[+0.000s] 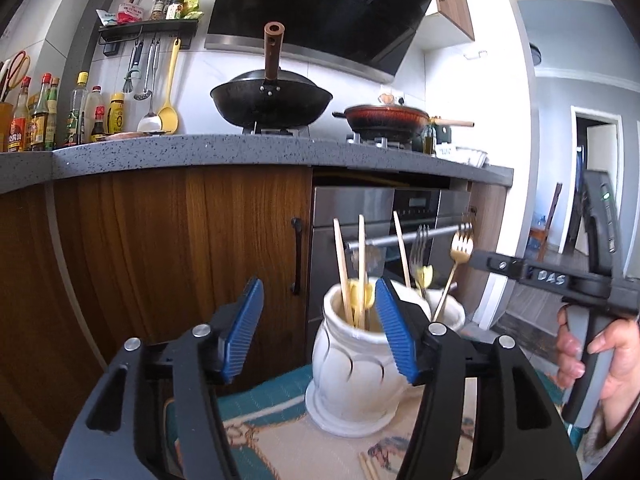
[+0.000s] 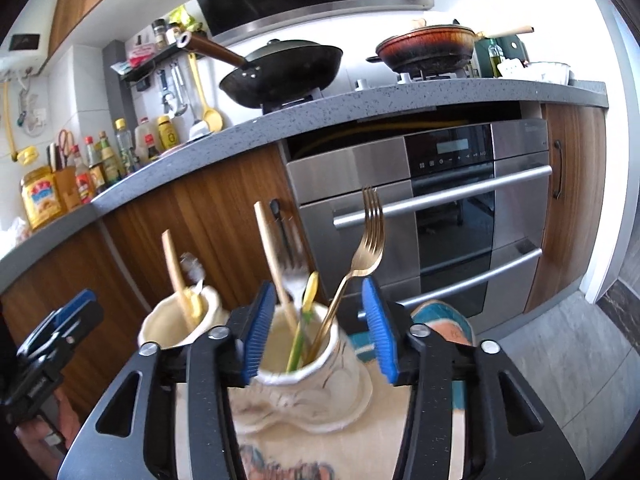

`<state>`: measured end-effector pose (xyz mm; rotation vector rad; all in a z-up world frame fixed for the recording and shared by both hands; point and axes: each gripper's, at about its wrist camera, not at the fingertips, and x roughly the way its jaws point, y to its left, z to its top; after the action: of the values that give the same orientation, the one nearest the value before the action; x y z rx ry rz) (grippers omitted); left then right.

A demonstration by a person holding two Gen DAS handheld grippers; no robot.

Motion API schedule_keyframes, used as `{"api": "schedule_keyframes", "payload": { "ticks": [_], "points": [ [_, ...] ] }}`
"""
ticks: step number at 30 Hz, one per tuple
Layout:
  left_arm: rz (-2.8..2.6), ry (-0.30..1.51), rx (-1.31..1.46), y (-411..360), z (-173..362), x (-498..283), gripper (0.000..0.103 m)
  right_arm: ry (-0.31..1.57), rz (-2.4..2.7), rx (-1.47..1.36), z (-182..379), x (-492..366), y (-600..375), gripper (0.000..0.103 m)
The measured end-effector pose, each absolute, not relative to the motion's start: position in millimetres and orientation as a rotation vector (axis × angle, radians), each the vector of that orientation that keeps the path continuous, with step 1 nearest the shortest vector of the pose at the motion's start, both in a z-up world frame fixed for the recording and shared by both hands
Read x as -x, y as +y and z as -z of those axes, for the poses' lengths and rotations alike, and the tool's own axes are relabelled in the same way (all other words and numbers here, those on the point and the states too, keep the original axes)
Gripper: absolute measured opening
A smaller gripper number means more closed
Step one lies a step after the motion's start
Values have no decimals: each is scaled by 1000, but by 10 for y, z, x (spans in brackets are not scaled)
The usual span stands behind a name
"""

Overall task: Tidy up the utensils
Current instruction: 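Open both tools and withdraw them from the holder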

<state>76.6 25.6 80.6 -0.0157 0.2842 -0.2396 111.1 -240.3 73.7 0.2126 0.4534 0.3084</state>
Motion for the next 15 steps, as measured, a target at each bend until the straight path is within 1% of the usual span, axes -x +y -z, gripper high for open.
{"api": "schedule_keyframes", "payload": {
  "ticks": [1,2,5,7,8,11,12,15],
  "points": [
    [236,294,6,249,-783,-732,62,458,-313,-214,-724,-1067,-2407,62],
    [232,301,-1,244,-769,-708,67,465,-319,-214,-704,-1017,-2406,63],
    [222,323,-15,250,-689,-594,74,497,-330,-218,-601,-873,-2423,70],
    [219,343,-13,265,-620,-526,80,528,-343,-220,-507,-782,-2426,78],
    [216,357,-13,273,-570,-487,81,541,-349,-218,-457,-732,-2427,79],
    [212,402,-11,294,-449,-423,82,578,-350,-201,-322,-597,-2430,82],
    [209,437,-10,300,-383,-401,82,587,-348,-198,-293,-566,-2433,85],
    [218,550,-6,295,-200,-357,82,611,-350,-187,-186,-448,-2441,86]
  ]
}}
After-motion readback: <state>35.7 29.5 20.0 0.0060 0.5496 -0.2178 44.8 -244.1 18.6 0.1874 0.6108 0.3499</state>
